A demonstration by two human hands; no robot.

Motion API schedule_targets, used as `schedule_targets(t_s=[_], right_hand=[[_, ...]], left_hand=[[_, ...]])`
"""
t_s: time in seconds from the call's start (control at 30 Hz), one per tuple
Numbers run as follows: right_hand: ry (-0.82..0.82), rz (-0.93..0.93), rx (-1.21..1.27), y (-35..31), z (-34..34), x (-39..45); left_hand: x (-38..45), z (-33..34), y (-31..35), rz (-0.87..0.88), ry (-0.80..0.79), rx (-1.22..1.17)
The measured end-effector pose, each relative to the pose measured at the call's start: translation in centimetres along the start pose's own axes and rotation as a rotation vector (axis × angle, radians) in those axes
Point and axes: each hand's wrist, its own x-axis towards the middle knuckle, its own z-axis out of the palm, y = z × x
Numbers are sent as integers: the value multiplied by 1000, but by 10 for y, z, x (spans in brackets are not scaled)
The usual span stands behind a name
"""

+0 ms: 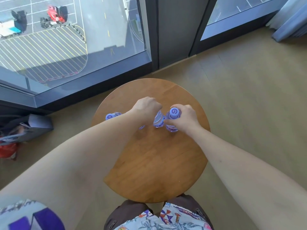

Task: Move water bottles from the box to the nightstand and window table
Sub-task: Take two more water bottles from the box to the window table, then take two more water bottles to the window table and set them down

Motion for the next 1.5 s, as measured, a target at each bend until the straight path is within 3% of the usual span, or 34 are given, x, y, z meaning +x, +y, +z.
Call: schedule_targets(t_s=[0.2,0.53,0.73,0.87,1.03,1.23,1.5], right_hand=[[42,37,52,-7,-13,-6],[-181,-21,48,-16,-5,-5],[-142,-11,-132,-17,3,-1],[-84,-18,-104,-13,6,-3],[-42,-17,-67,-12,5,-4],[-35,4,-5,-11,7,-13],[-68,-3,-133,-33,-15,-30]], left_hand=[[-12,-1,1,-48,76,-286],[-25,15,-4,51,89,-247],[-27,18,-2,17,137,-298],[-30,10,-1,-55,102,-352],[-34,16,1,-23,114,-402],[-37,19,3,-30,118,-364],[-60,0,-1,-31,143,-281]])
